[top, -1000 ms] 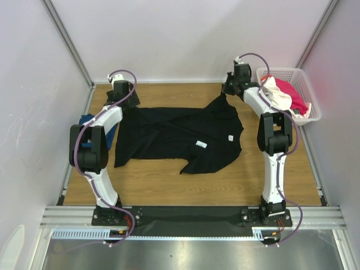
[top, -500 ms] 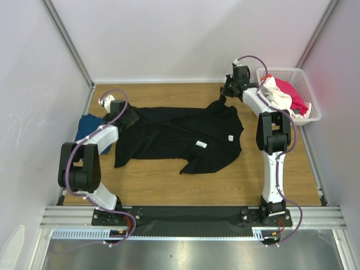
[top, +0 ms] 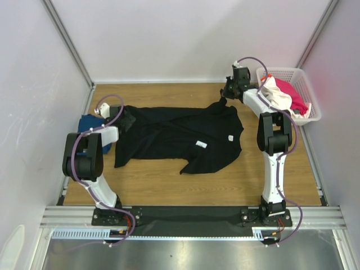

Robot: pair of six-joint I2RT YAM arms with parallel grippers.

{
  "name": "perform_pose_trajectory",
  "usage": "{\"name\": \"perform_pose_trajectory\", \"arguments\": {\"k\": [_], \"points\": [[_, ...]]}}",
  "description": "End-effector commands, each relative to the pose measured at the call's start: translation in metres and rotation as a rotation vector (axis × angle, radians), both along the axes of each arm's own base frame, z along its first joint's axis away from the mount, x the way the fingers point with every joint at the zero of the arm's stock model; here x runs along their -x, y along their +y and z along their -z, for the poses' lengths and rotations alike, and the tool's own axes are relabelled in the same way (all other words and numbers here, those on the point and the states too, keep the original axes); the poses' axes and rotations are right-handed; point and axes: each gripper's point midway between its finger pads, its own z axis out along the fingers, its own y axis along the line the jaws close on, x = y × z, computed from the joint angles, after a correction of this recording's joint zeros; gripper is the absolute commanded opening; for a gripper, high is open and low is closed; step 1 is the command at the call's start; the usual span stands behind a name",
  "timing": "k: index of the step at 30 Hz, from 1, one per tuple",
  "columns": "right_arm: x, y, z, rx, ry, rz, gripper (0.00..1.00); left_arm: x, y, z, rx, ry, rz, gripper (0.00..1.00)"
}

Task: Fold and stack the t-shirts
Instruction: Flatten the tshirt out

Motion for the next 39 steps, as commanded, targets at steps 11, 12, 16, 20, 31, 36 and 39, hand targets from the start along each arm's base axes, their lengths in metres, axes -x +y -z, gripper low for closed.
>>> {"name": "perform_pose_trajectory", "arguments": {"k": [11, 12, 16, 20, 31, 36, 39], "points": [[-0.004, -0.004, -0.048, 0.006, -0.098, 0.013, 0.00, -0.029, 0.009, -0.015, 0.037, -0.067, -0.069, 0.67], [-0.004, -0.003, -0.047, 0.010, -0.097, 0.011, 0.00, -0.028, 0.008, -0.015, 0.039, -0.066, -0.070, 0.66], [-0.004, -0.005, -0.047, 0.010, -0.096, 0.015, 0.00, -0.024, 0.007, -0.009, 0.055, -0.031, -0.079, 0.68], [-0.003, -0.006, -0.048, 0.014, -0.096, 0.020, 0.00, -0.020, 0.005, -0.007, 0.097, -0.036, -0.104, 0.70], [-0.002, -0.007, -0.043, 0.018, -0.086, 0.023, 0.00, -0.019, 0.018, 0.008, 0.216, -0.044, -0.193, 0.68], [-0.001, -0.009, -0.045, 0.026, -0.088, 0.030, 0.00, -0.021, 0.019, 0.007, 0.220, -0.043, -0.206, 0.67], [-0.001, -0.010, -0.044, 0.029, -0.088, 0.033, 0.00, -0.020, 0.015, 0.011, 0.233, -0.035, -0.193, 0.67]]}}
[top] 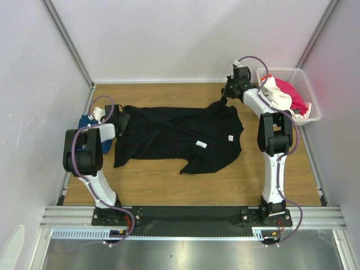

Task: Fold and stack the t-shirts
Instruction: Flatten the tshirt out

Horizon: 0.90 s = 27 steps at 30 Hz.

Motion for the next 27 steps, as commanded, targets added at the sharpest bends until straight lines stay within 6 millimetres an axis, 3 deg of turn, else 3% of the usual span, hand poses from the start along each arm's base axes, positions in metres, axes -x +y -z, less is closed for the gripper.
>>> {"name": "perform_pose_trajectory", "arguments": {"k": [1, 7, 11, 13, 18, 20, 21, 23, 25, 26, 27], "points": [[-0.001, -0.003, -0.038, 0.002, -0.077, 0.007, 0.00, -0.007, -0.004, 0.004, 0.040, -0.019, -0.002, 0.67], [0.000, -0.003, -0.038, 0.005, -0.073, 0.010, 0.00, -0.015, -0.011, 0.007, 0.070, -0.029, 0.030, 0.62], [0.001, -0.005, -0.040, 0.009, -0.075, 0.014, 0.00, -0.017, -0.013, 0.009, 0.076, -0.031, 0.036, 0.46], [0.001, -0.005, -0.040, 0.012, -0.076, 0.015, 0.00, -0.017, -0.013, 0.009, 0.078, -0.034, 0.039, 0.30], [0.002, -0.005, -0.039, 0.012, -0.072, 0.014, 0.00, -0.018, -0.011, 0.001, 0.055, -0.043, 0.044, 0.20], [0.001, -0.005, -0.040, 0.011, -0.074, 0.015, 0.00, -0.014, -0.009, -0.004, 0.035, -0.037, 0.041, 0.13], [0.002, -0.005, -0.039, 0.010, -0.072, 0.014, 0.00, -0.010, -0.004, -0.004, 0.016, -0.027, 0.026, 0.04], [0.003, -0.005, -0.038, 0.011, -0.069, 0.015, 0.00, -0.001, 0.001, -0.015, -0.007, -0.029, 0.010, 0.01], [0.004, -0.005, -0.036, 0.013, -0.065, 0.013, 0.00, 0.019, 0.004, -0.010, -0.019, 0.002, -0.013, 0.00], [0.005, -0.006, -0.036, 0.015, -0.064, 0.015, 0.00, 0.024, 0.004, -0.021, -0.018, -0.018, -0.024, 0.00], [0.005, -0.007, -0.036, 0.016, -0.062, 0.018, 0.00, 0.041, 0.006, -0.011, -0.025, 0.024, -0.042, 0.00]]}}
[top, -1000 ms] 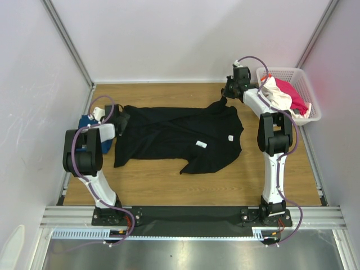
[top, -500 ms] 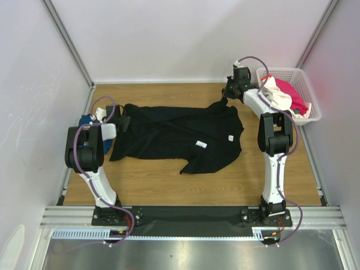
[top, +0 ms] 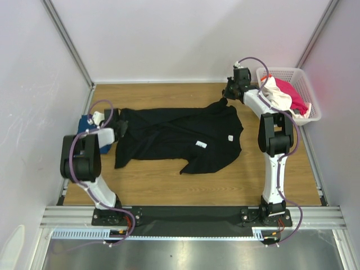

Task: Fold and stack the t-shirts
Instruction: Flatten the tshirt out

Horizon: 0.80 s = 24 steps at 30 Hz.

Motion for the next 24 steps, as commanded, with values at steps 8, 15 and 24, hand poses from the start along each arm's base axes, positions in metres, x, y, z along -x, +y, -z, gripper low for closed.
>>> {"name": "perform_pose_trajectory", "arguments": {"k": [8, 15, 24], "points": [[0.024, -0.009, -0.033, 0.009, -0.032, 0.011, 0.00, 0.103, -0.008, 0.002, -0.050, 0.109, -0.063, 0.00], [0.093, -0.014, -0.028, -0.030, 0.005, 0.022, 0.00, 0.162, -0.034, 0.016, -0.068, 0.195, 0.043, 0.01], [0.148, -0.016, -0.028, -0.036, 0.021, 0.035, 0.00, 0.161, -0.028, -0.042, -0.181, 0.068, 0.122, 0.46]]}}
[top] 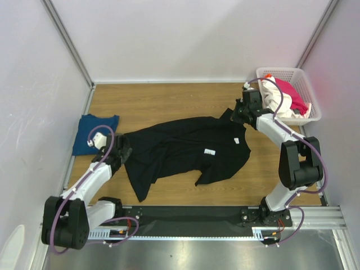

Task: Fold and stack the t-shirts
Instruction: Flatten the tshirt out

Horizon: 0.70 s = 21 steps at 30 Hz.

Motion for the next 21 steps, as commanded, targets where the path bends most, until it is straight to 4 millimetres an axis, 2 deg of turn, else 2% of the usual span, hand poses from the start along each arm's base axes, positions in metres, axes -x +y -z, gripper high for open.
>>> {"name": "perform_pose_trajectory", "arguments": {"k": [1, 2, 5, 13, 19, 21], "points": [[-0.006, 0.002, -0.019, -0.014, -0.068, 0.012, 0.00, -0.007, 0.008, -0.029, -0.078, -0.046, 0.023, 0.50], [-0.006, 0.003, -0.020, -0.014, -0.070, 0.010, 0.00, -0.009, 0.008, -0.032, -0.080, -0.052, 0.028, 0.57], [-0.008, 0.004, -0.019, -0.018, -0.070, 0.007, 0.00, -0.012, 0.004, -0.035, -0.063, -0.065, 0.039, 0.59], [-0.009, 0.004, -0.016, -0.009, -0.057, 0.002, 0.00, -0.020, -0.004, -0.011, -0.019, -0.030, 0.046, 0.54], [-0.008, 0.001, -0.015, 0.002, -0.053, 0.013, 0.00, -0.016, -0.002, -0.003, -0.017, -0.014, 0.025, 0.53], [-0.009, 0.001, -0.016, 0.000, -0.057, 0.014, 0.00, -0.016, -0.001, -0.001, -0.016, -0.018, 0.016, 0.49]]}}
